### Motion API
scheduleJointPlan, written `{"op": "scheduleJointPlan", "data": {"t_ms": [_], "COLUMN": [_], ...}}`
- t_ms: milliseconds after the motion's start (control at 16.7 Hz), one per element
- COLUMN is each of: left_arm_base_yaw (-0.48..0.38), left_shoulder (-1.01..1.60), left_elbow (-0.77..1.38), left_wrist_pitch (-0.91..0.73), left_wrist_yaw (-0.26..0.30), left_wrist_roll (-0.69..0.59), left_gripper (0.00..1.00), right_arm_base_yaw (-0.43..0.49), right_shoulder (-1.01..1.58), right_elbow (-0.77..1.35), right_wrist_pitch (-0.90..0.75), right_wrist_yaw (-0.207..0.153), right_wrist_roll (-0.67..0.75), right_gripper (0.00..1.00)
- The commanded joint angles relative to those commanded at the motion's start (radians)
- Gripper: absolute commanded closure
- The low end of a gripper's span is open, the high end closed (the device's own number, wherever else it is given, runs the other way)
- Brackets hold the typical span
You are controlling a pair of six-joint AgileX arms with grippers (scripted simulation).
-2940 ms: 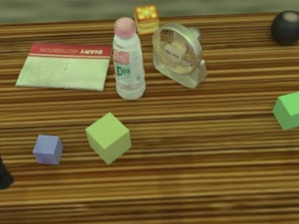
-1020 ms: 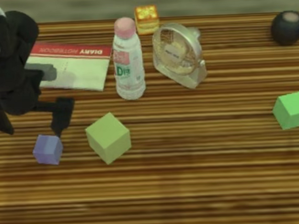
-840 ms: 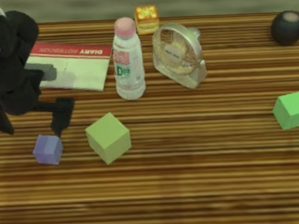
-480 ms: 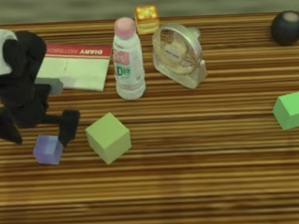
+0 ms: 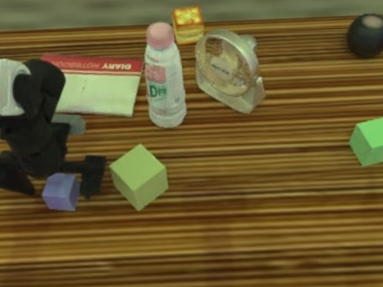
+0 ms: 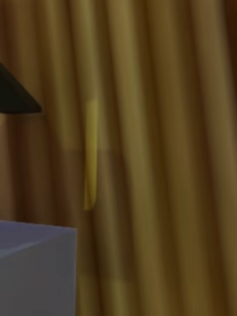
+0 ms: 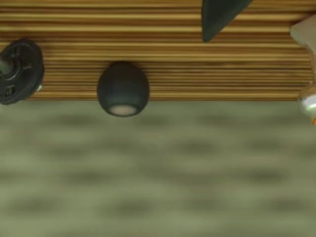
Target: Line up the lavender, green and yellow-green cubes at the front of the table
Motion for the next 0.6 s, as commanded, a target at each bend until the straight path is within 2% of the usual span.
{"op": "scheduleJointPlan", "data": {"t_ms": [60,600], "left_arm_base_yaw": [0.0,0.0], "left_shoulder": [0.0,0.0], "left_elbow": [0.0,0.0], "left_wrist_pitch": [0.0,0.0], "left_wrist_yaw": [0.0,0.0], "left_wrist_roll": [0.0,0.0], "left_gripper": [0.0,0.68], "right_arm_base_yaw": [0.0,0.0], "right_shoulder": [0.0,0.0], "right_elbow": [0.0,0.0], "right_wrist_pitch": [0.0,0.0], "right_wrist_yaw": [0.0,0.0], "right_wrist_roll": [0.0,0.0], "right_gripper": [0.0,0.0]}}
